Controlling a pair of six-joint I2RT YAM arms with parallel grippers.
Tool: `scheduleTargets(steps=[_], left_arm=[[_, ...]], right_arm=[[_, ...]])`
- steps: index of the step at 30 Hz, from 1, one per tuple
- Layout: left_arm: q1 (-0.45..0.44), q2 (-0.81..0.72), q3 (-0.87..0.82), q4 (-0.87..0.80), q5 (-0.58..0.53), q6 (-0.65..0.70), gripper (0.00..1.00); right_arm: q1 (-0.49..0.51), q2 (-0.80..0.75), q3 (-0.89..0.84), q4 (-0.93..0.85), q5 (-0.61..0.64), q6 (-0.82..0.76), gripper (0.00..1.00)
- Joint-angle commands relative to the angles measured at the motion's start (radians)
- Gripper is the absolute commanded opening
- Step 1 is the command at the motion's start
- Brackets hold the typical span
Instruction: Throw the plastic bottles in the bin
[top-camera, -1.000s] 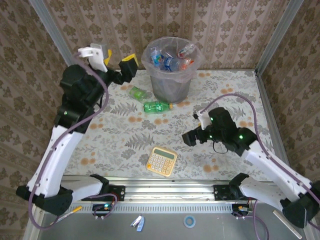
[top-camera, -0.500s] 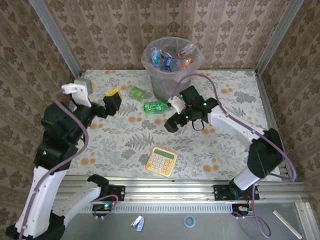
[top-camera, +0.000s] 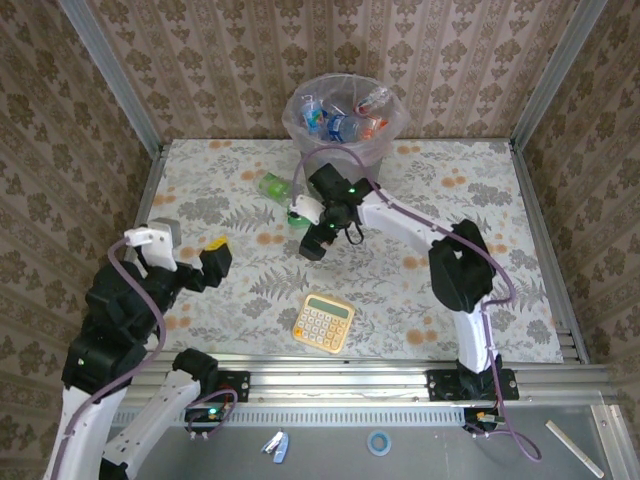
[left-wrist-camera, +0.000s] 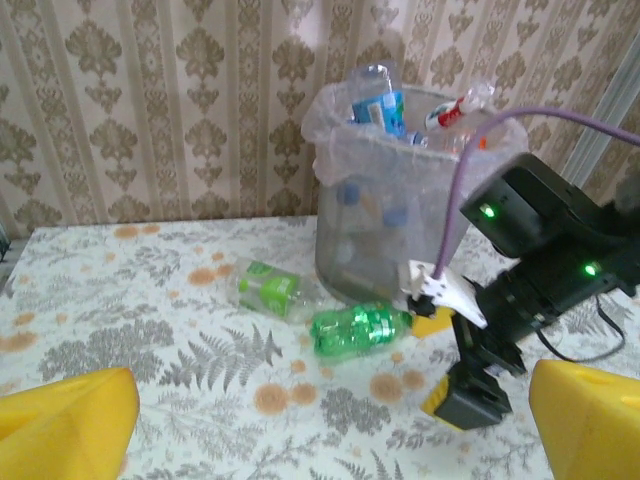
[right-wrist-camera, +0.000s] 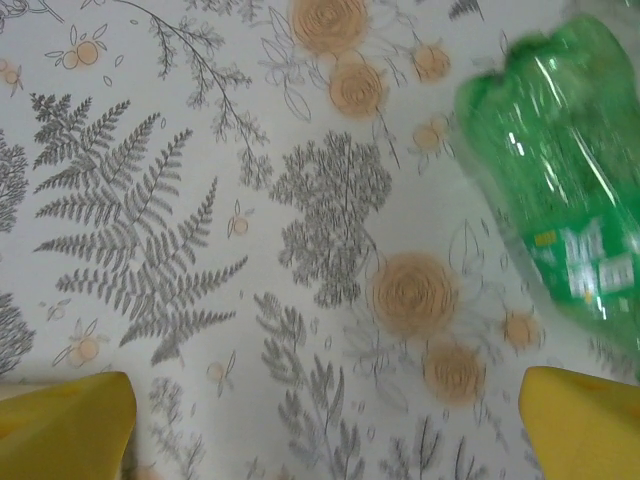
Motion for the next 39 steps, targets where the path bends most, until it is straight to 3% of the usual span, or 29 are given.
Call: scheduleTargets(steps=[1,16,28,39], left_arm=[[0.007,-0.055,-0.023,-0.059,-0.018,-0.034,1.00],[0.007,-0.142,-0.086,-0.121,-0.089,-0.070,1.00],[0.007,-0.145,-0.115,-0.108,-0.091,-0.067,1.00],[0.007,-0.151,-0.129,-0.096,-0.091,-0.065,1.00]], right_arm=[[0.008,0.074,0.095,-0.080,0.079,-0.086,1.00],[0.035,0.312,0.344,-0.075,0.287,-0.212,1.00],[0.034,0.433,0.478,-0.126,0.337,-0.241,1.00],[0.038,0.281,0.414,-0.110,0.333,-0.110,1.00]])
